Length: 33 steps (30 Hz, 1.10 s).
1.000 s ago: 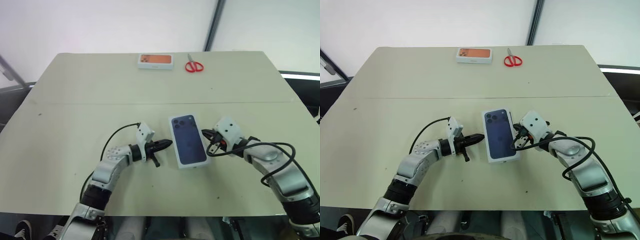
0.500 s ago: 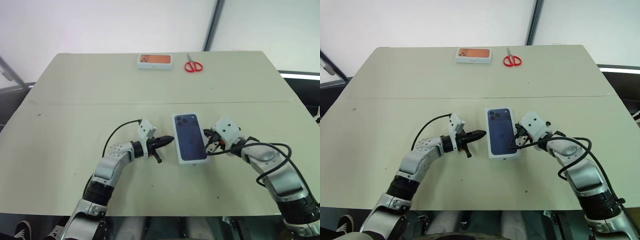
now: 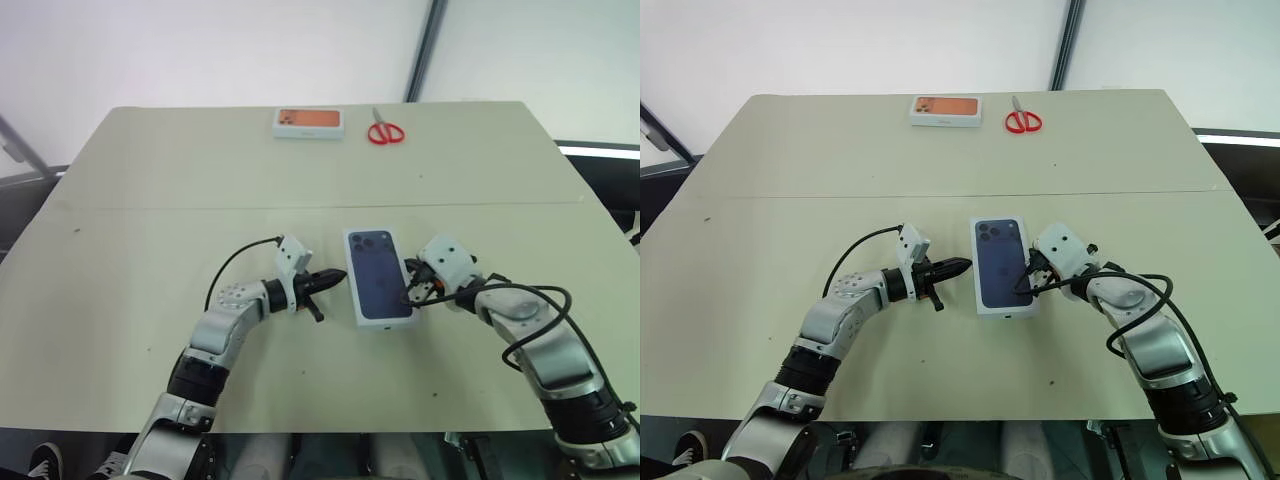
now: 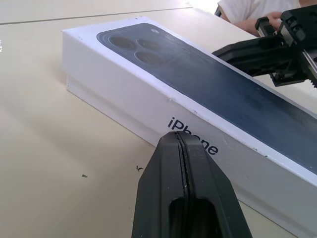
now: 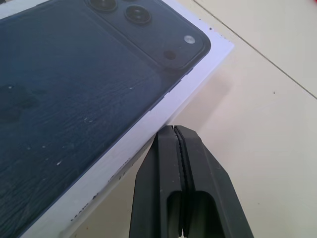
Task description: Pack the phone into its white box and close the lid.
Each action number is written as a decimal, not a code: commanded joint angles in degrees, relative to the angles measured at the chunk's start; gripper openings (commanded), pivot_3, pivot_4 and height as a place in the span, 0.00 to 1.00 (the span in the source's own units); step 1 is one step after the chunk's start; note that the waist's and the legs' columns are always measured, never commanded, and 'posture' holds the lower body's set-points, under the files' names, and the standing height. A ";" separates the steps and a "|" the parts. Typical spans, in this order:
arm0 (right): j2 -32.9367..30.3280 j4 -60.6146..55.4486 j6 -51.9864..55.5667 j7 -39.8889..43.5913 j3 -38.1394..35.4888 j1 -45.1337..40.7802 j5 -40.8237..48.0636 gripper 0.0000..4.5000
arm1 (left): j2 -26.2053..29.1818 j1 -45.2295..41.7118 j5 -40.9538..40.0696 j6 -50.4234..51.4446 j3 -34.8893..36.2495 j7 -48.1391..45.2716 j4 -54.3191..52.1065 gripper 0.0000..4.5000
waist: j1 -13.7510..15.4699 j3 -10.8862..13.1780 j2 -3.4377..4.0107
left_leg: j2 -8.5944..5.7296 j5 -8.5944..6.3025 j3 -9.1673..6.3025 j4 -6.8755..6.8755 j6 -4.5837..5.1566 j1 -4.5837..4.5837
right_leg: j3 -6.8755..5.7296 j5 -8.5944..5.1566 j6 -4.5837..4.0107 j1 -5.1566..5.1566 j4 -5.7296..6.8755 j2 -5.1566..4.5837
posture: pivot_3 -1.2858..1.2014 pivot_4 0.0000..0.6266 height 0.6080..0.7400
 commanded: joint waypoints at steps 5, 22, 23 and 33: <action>-0.08 -0.75 -2.85 -0.08 -6.15 -3.32 0.92 0.01 | 0.63 -3.74 -5.03 0.93 6.98 1.50 -3.74 0.00 | -0.08 0.01 0.00 | 0.01 0.01 0.00 -0.01 -0.02 -0.01 | 0.00 0.00 0.00 -0.03 0.01 0.01 | 0.52 0.24 1.00; -0.42 -2.32 -2.54 6.24 3.68 2.87 -0.39 0.01 | -0.32 -0.69 3.96 -3.72 -4.89 -0.87 3.49 0.00 | -0.15 -0.30 -0.08 | 0.03 0.02 -0.05 -0.01 -0.04 0.11 | -0.02 0.00 0.00 0.11 0.05 0.08 | 0.52 0.24 1.00; -0.53 -2.21 -2.65 6.14 3.77 3.13 -0.68 0.01 | -0.41 -0.61 3.33 -3.14 -4.40 -0.87 3.27 0.00 | -0.08 -0.34 -0.09 | 0.02 0.02 -0.05 -0.01 -0.03 0.24 | 0.00 -0.01 0.00 0.26 0.02 0.05 | 0.52 0.24 1.00; 4.00 -3.19 -0.47 7.03 -6.80 -0.46 9.20 0.42 | 0.58 -4.18 -4.10 1.23 3.54 -2.10 -1.41 0.42 | 0.05 -0.29 -0.13 | 0.03 -0.09 -0.16 -0.15 0.06 0.82 | -0.14 -0.03 0.01 0.96 -0.41 0.03 | 0.52 0.24 1.00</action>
